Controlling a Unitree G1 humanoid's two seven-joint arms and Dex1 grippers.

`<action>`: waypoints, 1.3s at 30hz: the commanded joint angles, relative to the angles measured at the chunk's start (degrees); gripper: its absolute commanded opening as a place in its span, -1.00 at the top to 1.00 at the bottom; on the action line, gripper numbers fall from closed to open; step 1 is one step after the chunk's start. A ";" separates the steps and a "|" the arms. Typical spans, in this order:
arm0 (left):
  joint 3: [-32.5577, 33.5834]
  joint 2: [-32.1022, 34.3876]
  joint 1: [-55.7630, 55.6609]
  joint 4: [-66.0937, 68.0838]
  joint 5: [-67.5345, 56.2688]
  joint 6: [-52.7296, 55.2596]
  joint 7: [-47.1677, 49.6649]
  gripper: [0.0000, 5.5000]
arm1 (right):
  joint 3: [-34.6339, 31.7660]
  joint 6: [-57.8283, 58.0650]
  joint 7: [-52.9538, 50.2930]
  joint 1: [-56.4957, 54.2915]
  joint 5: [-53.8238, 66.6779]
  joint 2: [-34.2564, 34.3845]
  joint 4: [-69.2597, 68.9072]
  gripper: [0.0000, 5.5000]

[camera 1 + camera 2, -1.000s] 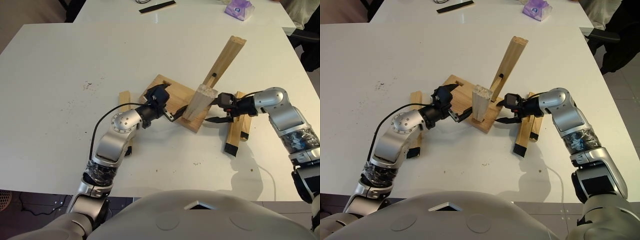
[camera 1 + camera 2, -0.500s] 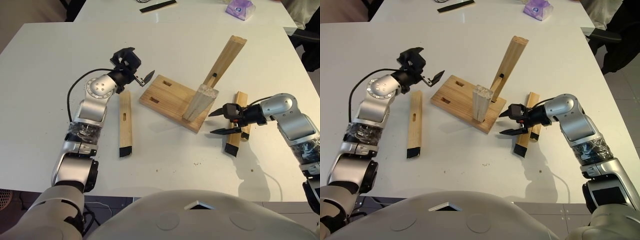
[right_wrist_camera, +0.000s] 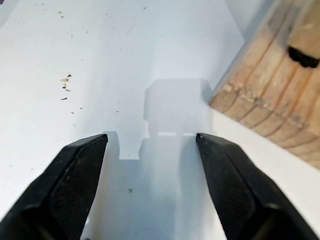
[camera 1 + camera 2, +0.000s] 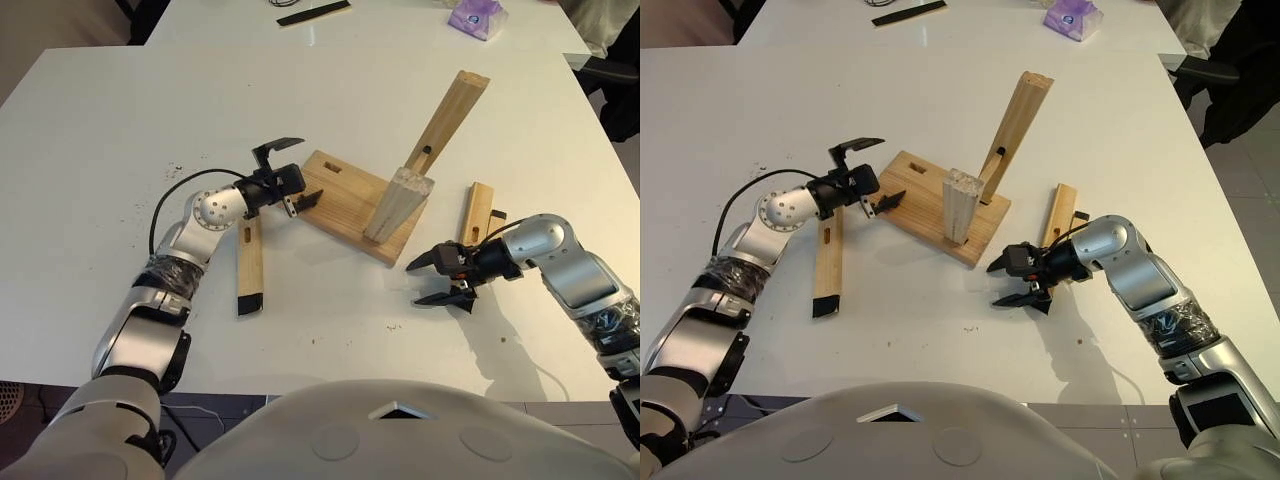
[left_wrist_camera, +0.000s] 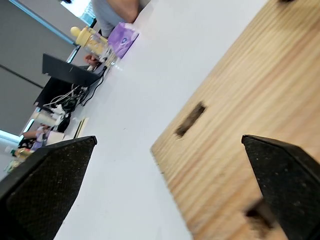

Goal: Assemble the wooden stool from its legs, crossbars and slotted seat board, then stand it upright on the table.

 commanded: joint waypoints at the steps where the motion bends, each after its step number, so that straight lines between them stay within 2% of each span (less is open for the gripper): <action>1: -1.56 0.80 8.05 -5.57 -0.32 6.07 -4.10 -0.96 | -2.20 3.26 -1.82 0.79 1.65 -0.32 -2.08 -0.19; 6: -3.17 -0.04 13.55 -11.68 -0.77 10.68 -3.85 -0.96 | -2.48 6.85 -3.21 3.77 3.57 0.04 -7.80 -0.19; 11: -4.83 -1.26 16.32 -18.55 -1.31 15.73 -4.10 -0.96 | -3.47 5.19 -5.50 1.30 0.73 -0.03 -3.63 -0.19; 17: -4.24 -1.19 16.38 -19.16 -1.41 17.77 -3.29 -0.96 | -6.52 6.51 4.49 3.55 11.24 -4.83 -11.12 -0.19; 21: -4.49 -0.90 17.57 -22.03 -2.60 19.64 -4.58 -0.96 | -6.10 9.33 5.79 4.96 15.36 -5.31 -15.32 -0.19; 27: 3.31 -3.90 10.17 -24.08 -11.84 27.34 -3.77 -0.96 | 0.40 8.08 -2.26 4.86 6.31 -1.13 -12.00 -0.19; 30: 6.36 -3.77 3.56 -19.38 -12.31 26.38 -3.67 -0.96 | 2.64 5.65 -3.16 5.78 4.02 -0.37 -11.91 -0.19; 33: 7.11 -2.92 -4.71 -7.15 -8.56 19.90 -2.03 -0.96 | 4.07 5.54 -4.45 5.41 2.45 0.64 -11.36 -0.19; 36: 3.04 -1.62 -11.15 7.41 -0.42 8.86 0.51 -0.96 | 4.68 5.47 -5.18 4.98 1.41 0.94 -10.42 -0.19; 39: -0.15 -1.70 -11.55 15.82 4.01 2.09 0.32 -0.96 | 4.72 6.43 -6.80 3.81 0.67 2.01 -9.01 -0.19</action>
